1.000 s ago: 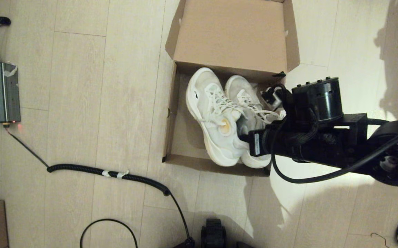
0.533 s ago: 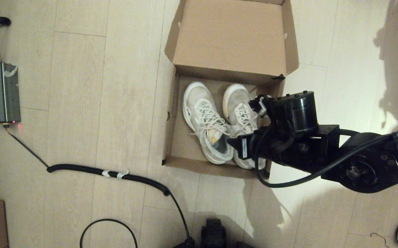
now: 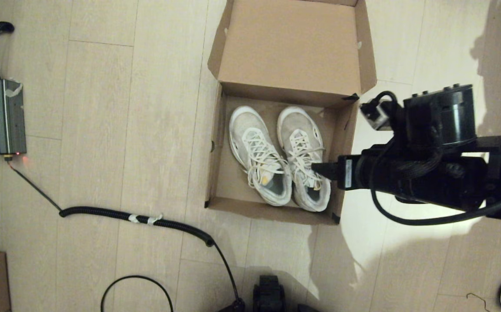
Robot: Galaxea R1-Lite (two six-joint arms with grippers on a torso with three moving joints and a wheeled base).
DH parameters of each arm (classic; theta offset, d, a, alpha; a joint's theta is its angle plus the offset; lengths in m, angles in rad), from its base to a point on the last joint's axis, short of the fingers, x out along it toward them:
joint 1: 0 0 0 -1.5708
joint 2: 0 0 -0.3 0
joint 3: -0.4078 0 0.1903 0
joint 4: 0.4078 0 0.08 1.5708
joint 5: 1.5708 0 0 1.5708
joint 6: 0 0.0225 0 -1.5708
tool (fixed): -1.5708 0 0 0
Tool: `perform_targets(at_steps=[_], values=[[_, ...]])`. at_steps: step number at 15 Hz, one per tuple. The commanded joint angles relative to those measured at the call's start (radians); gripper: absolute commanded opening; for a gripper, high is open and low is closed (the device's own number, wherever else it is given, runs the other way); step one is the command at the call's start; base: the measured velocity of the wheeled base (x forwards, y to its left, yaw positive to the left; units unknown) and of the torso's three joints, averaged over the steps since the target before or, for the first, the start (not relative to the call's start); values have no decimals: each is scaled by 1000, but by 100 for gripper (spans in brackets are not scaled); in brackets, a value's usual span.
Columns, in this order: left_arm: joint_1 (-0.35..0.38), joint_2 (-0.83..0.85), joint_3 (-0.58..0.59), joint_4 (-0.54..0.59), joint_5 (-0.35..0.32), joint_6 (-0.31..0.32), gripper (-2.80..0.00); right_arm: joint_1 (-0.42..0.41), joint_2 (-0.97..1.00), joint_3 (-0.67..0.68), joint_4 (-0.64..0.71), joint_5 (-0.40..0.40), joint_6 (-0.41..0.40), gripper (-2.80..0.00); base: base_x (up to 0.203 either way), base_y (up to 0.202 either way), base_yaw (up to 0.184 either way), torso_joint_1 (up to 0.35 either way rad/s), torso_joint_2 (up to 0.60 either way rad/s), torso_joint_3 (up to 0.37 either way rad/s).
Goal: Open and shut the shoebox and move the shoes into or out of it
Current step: Close the shoe box
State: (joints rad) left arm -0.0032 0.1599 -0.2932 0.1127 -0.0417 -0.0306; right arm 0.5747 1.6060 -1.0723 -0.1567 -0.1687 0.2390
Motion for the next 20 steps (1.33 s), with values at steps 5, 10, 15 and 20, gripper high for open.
perform_targets(at_steps=[5,10,15,20], values=[[-8,777,-310,-95,-171,-146,-280,-211,-30,-18,15,-4,1,-280,0,0,0,0,0,0],[11,1504,-514,-558,-259,-285,-280,-323,204,-151,-72,47,-18,-280,0,0,0,0,0,0],[-68,1916,-942,-795,-168,-460,-280,-331,324,-314,-101,86,-96,-280,0,0,0,0,0,0],[-218,2010,-1165,-817,-4,-535,-280,-334,309,-315,-102,80,-127,-280,0,0,0,0,0,0]])
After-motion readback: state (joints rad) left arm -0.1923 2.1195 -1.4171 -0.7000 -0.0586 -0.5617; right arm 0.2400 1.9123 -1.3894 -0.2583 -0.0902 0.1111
